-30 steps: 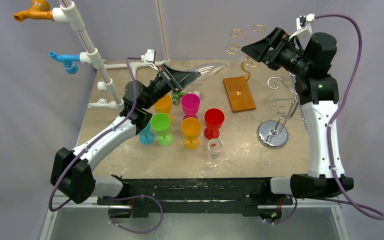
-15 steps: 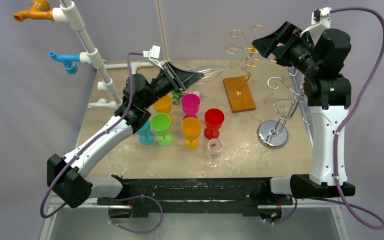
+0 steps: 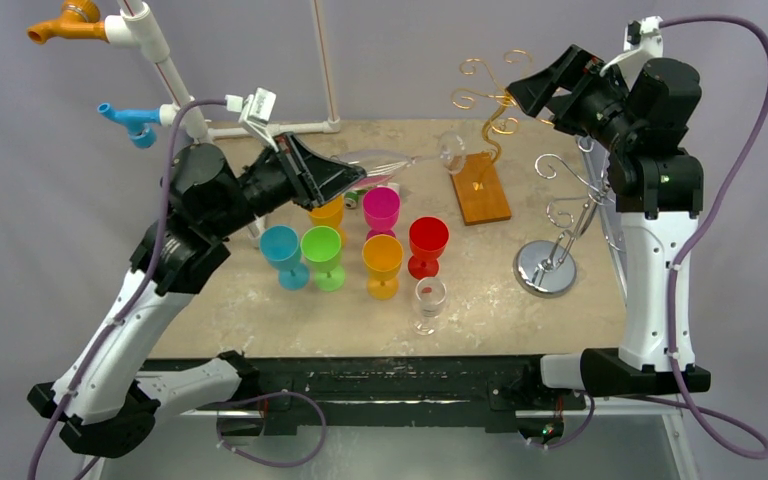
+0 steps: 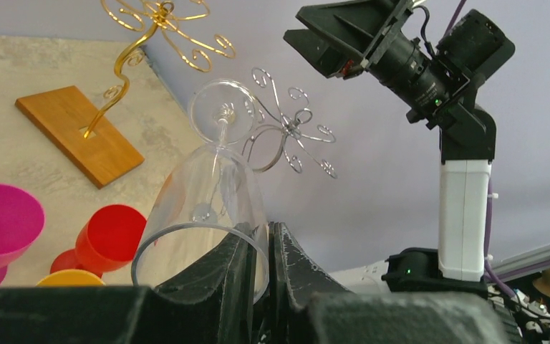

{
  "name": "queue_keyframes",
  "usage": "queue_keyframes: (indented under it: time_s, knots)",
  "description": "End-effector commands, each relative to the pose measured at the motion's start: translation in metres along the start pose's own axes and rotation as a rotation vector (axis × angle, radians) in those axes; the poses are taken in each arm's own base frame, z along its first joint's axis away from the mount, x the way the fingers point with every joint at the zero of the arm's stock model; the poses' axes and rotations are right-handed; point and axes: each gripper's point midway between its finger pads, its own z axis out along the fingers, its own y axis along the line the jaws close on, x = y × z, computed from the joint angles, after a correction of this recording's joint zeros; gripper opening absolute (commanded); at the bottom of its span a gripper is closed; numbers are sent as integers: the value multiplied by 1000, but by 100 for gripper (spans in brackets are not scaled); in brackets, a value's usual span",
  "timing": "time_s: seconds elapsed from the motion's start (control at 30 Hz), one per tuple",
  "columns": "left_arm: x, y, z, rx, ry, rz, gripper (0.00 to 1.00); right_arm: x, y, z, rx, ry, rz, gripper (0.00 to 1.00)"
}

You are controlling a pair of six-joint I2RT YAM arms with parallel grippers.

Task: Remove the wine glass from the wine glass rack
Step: Place the wine glass at the center of the board.

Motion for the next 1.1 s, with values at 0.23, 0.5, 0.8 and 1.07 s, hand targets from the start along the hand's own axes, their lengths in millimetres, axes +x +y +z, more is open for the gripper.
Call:
queue_keyframes:
  time_s: [0.23, 0.5, 0.8, 1.07]
  knots:
    - [39, -2, -72, -127, 247, 22, 0, 8, -6, -2, 5, 6, -46, 99]
    - [54, -6, -100, -180, 394, 32, 0, 16, -12, 1, 17, 19, -49, 99]
    - [71, -1, -124, -237, 528, 38, 0, 10, -10, 2, 12, 15, -64, 99]
    - [86, 28, -131, -367, 608, 46, 0, 15, -12, 8, 1, 27, -67, 99]
